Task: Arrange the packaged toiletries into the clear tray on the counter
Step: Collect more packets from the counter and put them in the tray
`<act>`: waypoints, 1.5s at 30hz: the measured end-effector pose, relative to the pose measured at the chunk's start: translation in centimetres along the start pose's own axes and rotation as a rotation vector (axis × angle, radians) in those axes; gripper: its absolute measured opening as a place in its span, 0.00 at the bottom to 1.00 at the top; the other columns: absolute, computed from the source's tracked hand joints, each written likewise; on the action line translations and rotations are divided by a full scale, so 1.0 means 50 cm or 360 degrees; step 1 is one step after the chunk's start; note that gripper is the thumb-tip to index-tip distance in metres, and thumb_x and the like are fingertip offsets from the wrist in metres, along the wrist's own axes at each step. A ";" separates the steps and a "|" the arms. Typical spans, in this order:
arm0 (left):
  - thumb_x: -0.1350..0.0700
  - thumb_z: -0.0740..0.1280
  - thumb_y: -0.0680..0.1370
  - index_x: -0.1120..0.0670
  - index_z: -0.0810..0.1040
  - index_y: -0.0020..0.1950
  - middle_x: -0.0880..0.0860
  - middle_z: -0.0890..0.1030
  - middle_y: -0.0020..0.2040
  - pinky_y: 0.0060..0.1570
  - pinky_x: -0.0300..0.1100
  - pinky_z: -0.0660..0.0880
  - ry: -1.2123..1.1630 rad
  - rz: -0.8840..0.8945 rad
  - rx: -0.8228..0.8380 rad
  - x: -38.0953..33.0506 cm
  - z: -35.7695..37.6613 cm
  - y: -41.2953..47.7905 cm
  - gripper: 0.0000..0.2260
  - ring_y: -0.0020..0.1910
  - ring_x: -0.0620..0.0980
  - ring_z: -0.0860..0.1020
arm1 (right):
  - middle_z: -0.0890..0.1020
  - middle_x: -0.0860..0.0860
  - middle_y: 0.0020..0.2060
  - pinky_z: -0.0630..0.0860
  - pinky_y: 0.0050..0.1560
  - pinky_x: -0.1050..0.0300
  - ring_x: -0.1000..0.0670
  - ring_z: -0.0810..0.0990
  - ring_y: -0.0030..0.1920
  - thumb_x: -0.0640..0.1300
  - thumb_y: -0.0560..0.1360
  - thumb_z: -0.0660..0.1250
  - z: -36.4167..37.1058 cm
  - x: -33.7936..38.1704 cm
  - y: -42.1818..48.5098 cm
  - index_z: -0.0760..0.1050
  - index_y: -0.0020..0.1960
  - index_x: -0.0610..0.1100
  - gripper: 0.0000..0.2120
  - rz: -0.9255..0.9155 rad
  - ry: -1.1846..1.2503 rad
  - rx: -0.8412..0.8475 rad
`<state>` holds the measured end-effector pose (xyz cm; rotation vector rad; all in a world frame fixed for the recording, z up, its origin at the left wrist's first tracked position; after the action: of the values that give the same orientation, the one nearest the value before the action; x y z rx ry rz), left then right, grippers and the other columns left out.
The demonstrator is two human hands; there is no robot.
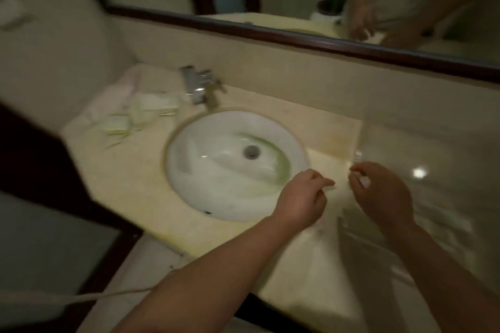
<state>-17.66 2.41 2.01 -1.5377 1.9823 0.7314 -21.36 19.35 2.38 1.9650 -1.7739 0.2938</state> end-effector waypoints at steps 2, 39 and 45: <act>0.61 0.61 0.73 0.54 0.81 0.59 0.55 0.79 0.53 0.53 0.47 0.75 -0.0006 -0.0194 -0.0239 0.077 -0.101 -0.018 0.16 0.53 0.55 0.77 | 0.85 0.47 0.48 0.77 0.47 0.51 0.43 0.83 0.48 0.43 0.71 0.72 0.046 0.094 0.016 0.80 0.54 0.47 0.11 -0.0071 0.0108 0.0126; 0.49 0.70 0.73 0.55 0.77 0.48 0.54 0.82 0.45 0.40 0.47 0.81 -0.0069 -0.1472 -0.0381 1.075 -0.871 0.186 0.11 0.39 0.55 0.82 | 0.79 0.51 0.51 0.76 0.47 0.51 0.47 0.80 0.49 0.61 0.72 0.64 0.768 1.097 0.342 0.74 0.56 0.49 0.20 -0.0038 0.0092 0.0867; 0.53 0.68 0.74 0.61 0.79 0.53 0.58 0.82 0.48 0.37 0.42 0.73 -0.0300 -0.1595 -0.0238 1.092 -0.890 0.161 0.14 0.45 0.57 0.80 | 0.75 0.47 0.54 0.76 0.48 0.48 0.43 0.77 0.52 0.68 0.67 0.64 0.792 1.144 0.327 0.69 0.60 0.45 0.32 -0.0177 -0.0207 0.0901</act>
<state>-40.75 -64.47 -2.90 -2.1412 0.8217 0.5446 -35.41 -50.55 -2.27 2.5090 -1.7847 0.7084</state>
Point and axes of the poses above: each hand's wrist, its own y-axis towards the middle knuckle, its own z-axis out of the palm, x = y × z, the point moved 4 cm from there along y, towards the middle knuckle
